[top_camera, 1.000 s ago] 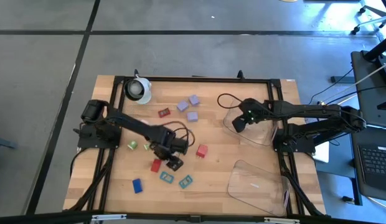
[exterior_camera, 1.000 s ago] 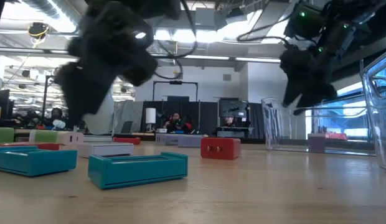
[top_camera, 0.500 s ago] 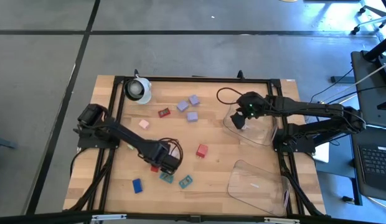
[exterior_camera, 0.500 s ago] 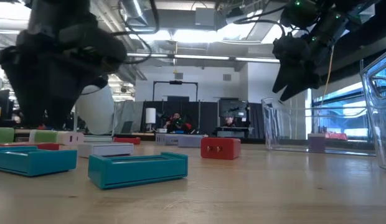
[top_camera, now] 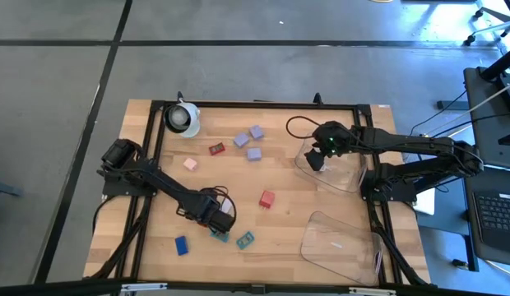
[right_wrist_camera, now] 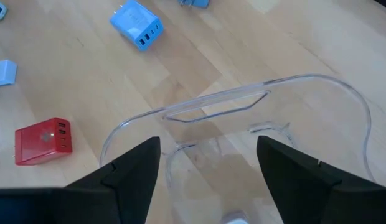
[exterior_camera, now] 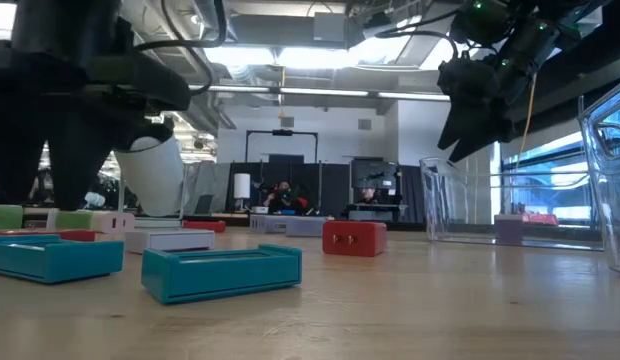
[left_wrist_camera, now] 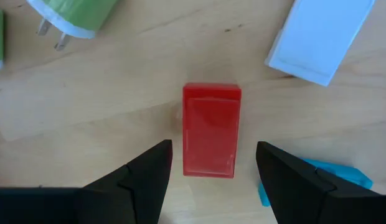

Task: Pick & Place Office items
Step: Put the bottom red digital clock into the bottom transparent bin

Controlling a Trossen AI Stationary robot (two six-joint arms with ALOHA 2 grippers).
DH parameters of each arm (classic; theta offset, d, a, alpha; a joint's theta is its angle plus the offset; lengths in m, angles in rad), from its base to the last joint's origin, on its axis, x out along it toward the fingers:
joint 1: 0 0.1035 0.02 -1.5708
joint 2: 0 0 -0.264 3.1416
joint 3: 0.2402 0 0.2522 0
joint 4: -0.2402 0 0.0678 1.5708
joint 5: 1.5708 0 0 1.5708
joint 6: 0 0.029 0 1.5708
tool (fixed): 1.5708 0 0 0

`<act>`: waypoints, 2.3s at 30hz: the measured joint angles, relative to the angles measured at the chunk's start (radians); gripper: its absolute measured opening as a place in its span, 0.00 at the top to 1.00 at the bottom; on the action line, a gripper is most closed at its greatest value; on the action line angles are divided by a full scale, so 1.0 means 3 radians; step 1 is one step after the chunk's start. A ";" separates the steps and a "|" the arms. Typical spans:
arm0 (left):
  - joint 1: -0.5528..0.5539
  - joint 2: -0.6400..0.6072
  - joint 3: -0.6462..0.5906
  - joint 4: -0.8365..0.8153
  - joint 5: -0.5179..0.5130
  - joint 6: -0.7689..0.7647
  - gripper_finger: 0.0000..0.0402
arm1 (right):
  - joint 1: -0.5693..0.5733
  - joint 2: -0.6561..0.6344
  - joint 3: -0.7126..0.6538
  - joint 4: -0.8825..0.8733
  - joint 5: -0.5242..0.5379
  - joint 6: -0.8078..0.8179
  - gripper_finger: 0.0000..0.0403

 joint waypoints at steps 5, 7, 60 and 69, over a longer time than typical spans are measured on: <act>-0.0041 0.0000 -0.0300 0.0364 0.0009 -0.0135 0.43 | 0.0000 0.0000 0.0000 0.0001 0.0001 -0.0007 0.33; -0.0040 0.0000 -0.0447 0.0512 0.0010 -0.0169 0.43 | -0.0001 0.0000 0.0000 0.0003 0.0000 -0.0007 0.33; 0.1195 -0.0643 -0.0574 0.4051 -0.2397 0.4538 0.61 | 0.0001 -0.0001 -0.0001 0.2043 -0.1281 0.0801 0.33; 0.1516 -0.0643 -0.0574 0.4311 -0.2328 0.5609 0.60 | 0.0070 0.0022 0.0079 0.2232 -0.0793 0.1280 0.33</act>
